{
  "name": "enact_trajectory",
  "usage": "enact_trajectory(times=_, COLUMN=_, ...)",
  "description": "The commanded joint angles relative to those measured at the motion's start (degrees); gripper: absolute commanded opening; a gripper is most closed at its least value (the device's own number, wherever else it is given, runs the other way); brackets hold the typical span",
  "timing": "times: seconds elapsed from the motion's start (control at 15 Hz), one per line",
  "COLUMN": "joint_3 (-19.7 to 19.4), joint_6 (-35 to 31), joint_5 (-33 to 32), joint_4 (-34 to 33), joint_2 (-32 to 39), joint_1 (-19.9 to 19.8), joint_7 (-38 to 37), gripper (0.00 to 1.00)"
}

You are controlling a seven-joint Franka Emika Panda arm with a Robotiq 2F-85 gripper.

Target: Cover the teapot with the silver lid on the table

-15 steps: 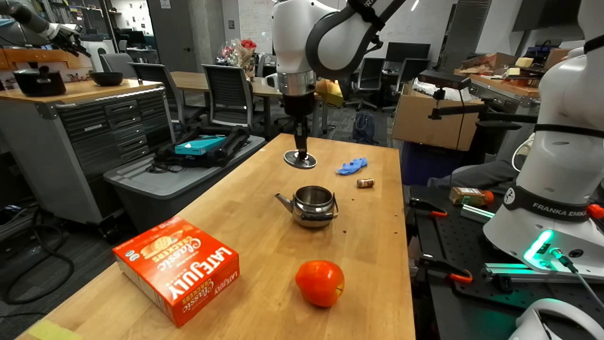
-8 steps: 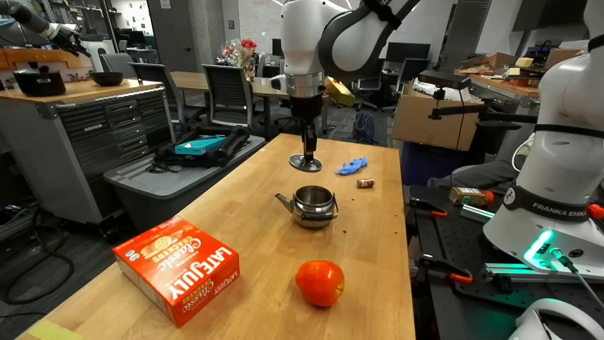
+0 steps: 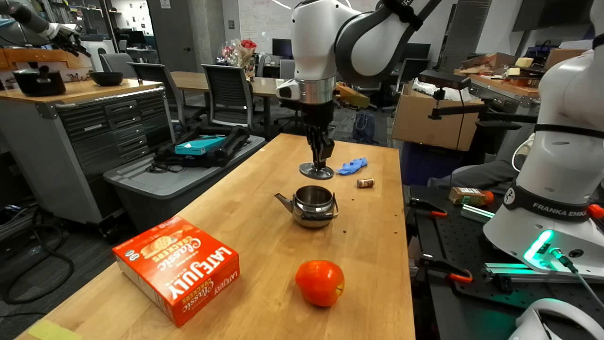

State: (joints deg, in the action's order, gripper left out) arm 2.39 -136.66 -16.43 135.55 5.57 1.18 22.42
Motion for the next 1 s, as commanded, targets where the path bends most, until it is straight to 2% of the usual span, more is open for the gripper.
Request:
enact_trajectory(times=0.0, joint_3=0.8, joint_6=-1.5, joint_5=0.0, joint_4=1.4, joint_2=-1.3, joint_1=0.7, joint_7=0.8, gripper=0.07)
enact_trajectory(times=0.93, joint_3=2.1, joint_6=-0.8, joint_5=-0.7, joint_4=-1.7, joint_2=2.6, joint_1=2.6, joint_7=-1.2, gripper=0.07)
